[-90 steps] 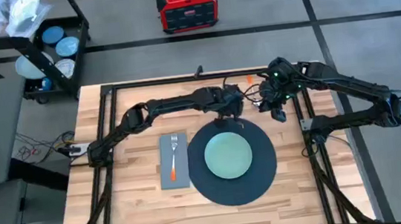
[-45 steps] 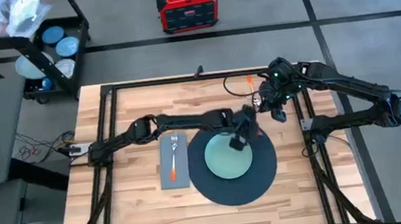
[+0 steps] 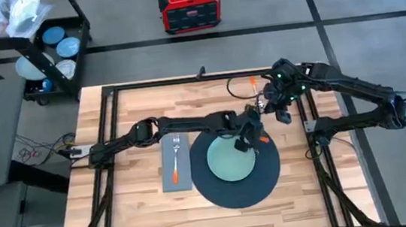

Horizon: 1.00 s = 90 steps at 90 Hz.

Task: Set table place
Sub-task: Put the orange knife on the blue placemat

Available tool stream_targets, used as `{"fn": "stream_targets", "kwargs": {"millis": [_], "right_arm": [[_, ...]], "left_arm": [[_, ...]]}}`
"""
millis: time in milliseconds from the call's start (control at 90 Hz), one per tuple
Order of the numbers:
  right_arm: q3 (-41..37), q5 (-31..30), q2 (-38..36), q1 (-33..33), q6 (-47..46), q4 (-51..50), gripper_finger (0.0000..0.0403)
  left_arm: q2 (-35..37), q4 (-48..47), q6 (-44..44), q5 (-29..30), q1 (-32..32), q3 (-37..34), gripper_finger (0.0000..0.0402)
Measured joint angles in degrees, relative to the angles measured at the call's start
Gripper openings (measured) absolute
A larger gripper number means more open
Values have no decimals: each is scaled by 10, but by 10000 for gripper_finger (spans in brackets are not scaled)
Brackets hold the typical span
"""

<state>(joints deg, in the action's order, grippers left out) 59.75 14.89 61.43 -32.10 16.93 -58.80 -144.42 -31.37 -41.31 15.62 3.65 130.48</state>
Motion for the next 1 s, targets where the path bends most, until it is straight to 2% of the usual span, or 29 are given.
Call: {"fn": "stream_targets", "kwargs": {"millis": [78,211,344,600,756,856,1000], "right_arm": [[-16,-19,0,-17,-22,41,47],[-53,-28,1,-40,-22,58,7],[-87,-31,-6,-52,-40,58,1],[-151,-3,-22,16,-104,101,0],[-188,-3,-40,62,-151,124,0],[-196,-19,-49,96,-180,140,0],[-201,-29,-56,131,-200,157,0]], "left_arm": [[0,-18,15,25,5,0,0],[16,-68,39,26,8,0,0],[74,-183,99,1,15,0,0],[175,-364,232,-19,11,-4,0],[186,-433,263,-21,-7,-5,0],[186,-440,270,-34,-16,-48,0],[184,-417,275,-53,-22,-157,0]]}}
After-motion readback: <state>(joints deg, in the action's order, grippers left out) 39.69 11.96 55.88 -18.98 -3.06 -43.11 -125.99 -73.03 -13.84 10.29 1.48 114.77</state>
